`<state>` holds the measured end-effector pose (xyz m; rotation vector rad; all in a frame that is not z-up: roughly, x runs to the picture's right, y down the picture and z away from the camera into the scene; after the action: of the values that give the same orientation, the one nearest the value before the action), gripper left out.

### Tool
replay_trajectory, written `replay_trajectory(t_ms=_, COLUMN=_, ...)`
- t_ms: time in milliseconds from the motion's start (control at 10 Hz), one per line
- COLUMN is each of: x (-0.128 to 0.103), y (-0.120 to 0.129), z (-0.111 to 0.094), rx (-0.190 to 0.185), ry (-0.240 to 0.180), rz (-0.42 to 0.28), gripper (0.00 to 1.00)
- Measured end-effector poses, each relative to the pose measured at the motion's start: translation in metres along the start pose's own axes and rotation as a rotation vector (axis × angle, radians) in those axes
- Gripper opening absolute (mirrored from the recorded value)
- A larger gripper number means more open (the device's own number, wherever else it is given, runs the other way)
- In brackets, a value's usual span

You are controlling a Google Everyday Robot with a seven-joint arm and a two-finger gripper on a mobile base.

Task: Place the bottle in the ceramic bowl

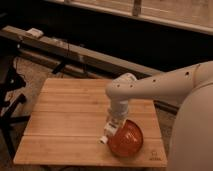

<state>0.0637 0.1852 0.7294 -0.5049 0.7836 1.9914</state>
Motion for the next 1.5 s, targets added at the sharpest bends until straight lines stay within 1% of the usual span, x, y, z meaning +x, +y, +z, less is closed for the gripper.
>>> replay_trajectory(t_ms=100, x=-0.005, y=-0.011, z=0.004, rx=0.007, ry=0.007, rz=0.030, gripper=0.34)
replay_trajectory(t_ms=200, x=-0.011, y=-0.024, z=0.011, rx=0.016, ry=0.018, rz=0.068, gripper=0.46)
replay_trajectory(t_ms=300, x=-0.014, y=-0.031, z=0.017, rx=0.021, ry=0.027, rz=0.090, gripper=0.54)
replay_trajectory(t_ms=400, x=-0.016, y=-0.038, z=0.025, rx=0.027, ry=0.037, rz=0.116, gripper=0.65)
replay_trajectory(t_ms=500, x=-0.017, y=-0.042, z=0.028, rx=0.031, ry=0.044, rz=0.129, gripper=0.72)
replay_trajectory(t_ms=600, x=-0.016, y=-0.044, z=0.031, rx=0.036, ry=0.052, rz=0.138, gripper=0.76)
replay_trajectory(t_ms=900, x=-0.014, y=-0.051, z=0.040, rx=0.044, ry=0.069, rz=0.154, gripper=0.76)
replay_trajectory(t_ms=1000, x=-0.014, y=-0.050, z=0.040, rx=0.041, ry=0.063, rz=0.147, gripper=0.76)
replay_trajectory(t_ms=1200, x=-0.016, y=-0.048, z=0.034, rx=0.023, ry=0.042, rz=0.136, gripper=0.76)
replay_trajectory(t_ms=1500, x=-0.016, y=-0.048, z=0.034, rx=0.023, ry=0.042, rz=0.134, gripper=0.76)
